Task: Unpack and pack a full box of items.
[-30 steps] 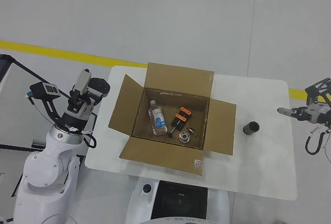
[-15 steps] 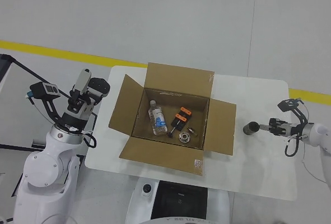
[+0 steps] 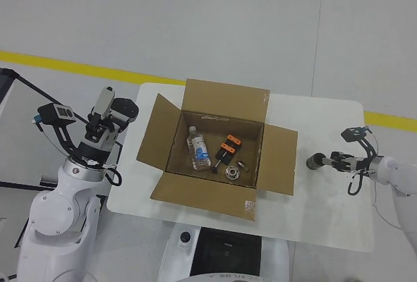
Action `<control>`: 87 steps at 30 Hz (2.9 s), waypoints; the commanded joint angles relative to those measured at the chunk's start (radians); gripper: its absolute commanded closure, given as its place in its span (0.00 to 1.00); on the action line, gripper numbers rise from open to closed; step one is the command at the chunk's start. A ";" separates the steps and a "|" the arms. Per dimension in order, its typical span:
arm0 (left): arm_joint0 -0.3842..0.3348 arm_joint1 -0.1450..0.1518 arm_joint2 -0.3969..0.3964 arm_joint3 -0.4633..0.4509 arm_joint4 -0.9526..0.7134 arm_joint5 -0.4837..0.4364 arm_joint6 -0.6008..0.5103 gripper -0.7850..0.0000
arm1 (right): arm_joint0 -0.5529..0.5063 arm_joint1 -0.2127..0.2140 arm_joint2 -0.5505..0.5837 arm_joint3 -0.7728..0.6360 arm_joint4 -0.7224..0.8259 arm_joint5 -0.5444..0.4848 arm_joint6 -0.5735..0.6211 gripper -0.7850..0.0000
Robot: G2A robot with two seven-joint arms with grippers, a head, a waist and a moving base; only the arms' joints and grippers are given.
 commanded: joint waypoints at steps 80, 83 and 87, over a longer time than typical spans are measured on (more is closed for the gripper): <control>0.000 0.000 0.000 0.000 0.000 0.000 0.000 0.00 | 0.172 0.024 -0.176 -0.320 0.247 -0.012 0.049 1.00; 0.000 0.000 0.000 0.000 0.000 0.000 0.000 0.00 | 0.154 0.024 -0.189 -0.342 0.238 -0.026 0.022 1.00; 0.000 0.000 0.000 0.000 0.000 0.000 0.000 0.00 | 0.219 -0.003 -0.343 -0.396 0.209 -0.047 -0.018 1.00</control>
